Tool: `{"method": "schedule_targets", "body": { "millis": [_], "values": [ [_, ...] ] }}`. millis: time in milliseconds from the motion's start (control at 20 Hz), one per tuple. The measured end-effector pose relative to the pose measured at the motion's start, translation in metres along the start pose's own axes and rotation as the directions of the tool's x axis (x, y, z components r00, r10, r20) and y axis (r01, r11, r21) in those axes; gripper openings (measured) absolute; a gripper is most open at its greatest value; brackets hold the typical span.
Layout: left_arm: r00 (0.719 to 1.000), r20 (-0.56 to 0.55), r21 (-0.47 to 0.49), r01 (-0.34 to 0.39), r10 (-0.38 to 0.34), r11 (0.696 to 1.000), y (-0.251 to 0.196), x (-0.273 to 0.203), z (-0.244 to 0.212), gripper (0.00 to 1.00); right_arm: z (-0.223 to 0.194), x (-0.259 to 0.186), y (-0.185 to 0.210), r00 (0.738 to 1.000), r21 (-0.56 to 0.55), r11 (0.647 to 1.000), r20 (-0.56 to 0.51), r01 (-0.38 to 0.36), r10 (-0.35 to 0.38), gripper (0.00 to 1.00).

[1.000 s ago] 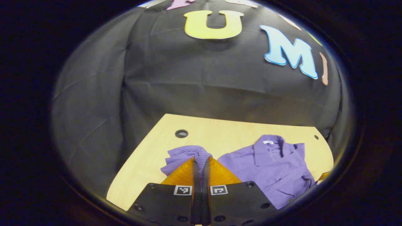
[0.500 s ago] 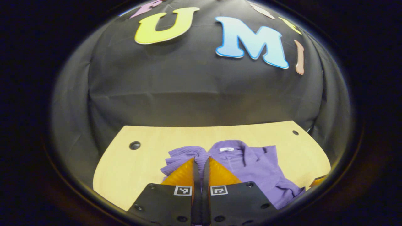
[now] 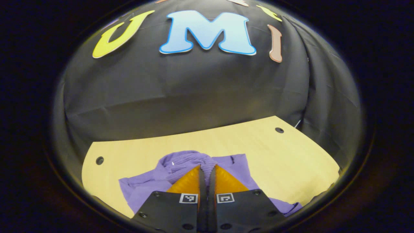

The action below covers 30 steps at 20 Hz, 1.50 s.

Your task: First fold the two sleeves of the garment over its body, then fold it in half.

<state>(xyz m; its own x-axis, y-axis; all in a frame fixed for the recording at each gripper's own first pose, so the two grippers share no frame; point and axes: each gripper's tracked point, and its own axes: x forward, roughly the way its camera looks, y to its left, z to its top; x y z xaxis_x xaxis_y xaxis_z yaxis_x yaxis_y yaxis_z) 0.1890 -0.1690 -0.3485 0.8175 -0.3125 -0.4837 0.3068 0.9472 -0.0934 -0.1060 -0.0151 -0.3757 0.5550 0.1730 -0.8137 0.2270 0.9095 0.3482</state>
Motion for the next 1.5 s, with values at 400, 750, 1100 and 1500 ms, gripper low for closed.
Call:
{"method": "schedule_targets", "body": {
  "millis": [400,750,1100,1500],
  "values": [
    [0.997,-0.055,0.030,0.053,-0.051,0.998,-0.067,0.043,-0.020,0.07,-0.047,-0.005,-0.015,0.995,-0.032,0.999,-0.097,-0.020,0.017,0.69],
    [0.992,-0.128,-0.004,-0.002,0.001,1.000,-0.076,0.068,-0.049,0.06,-0.067,-0.005,-0.016,0.987,-0.095,0.994,-0.159,-0.046,0.031,0.69],
    [0.966,-0.257,0.039,-0.023,0.033,0.999,-0.078,0.082,-0.090,0.08,-0.072,0.000,-0.022,0.982,-0.118,0.992,-0.189,-0.052,0.029,0.69],
    [0.978,-0.211,0.028,0.002,0.004,1.000,-0.079,0.055,-0.064,1.00,-0.086,0.007,-0.029,0.973,-0.166,0.986,-0.231,-0.032,-0.008,0.59]
  ]
}}
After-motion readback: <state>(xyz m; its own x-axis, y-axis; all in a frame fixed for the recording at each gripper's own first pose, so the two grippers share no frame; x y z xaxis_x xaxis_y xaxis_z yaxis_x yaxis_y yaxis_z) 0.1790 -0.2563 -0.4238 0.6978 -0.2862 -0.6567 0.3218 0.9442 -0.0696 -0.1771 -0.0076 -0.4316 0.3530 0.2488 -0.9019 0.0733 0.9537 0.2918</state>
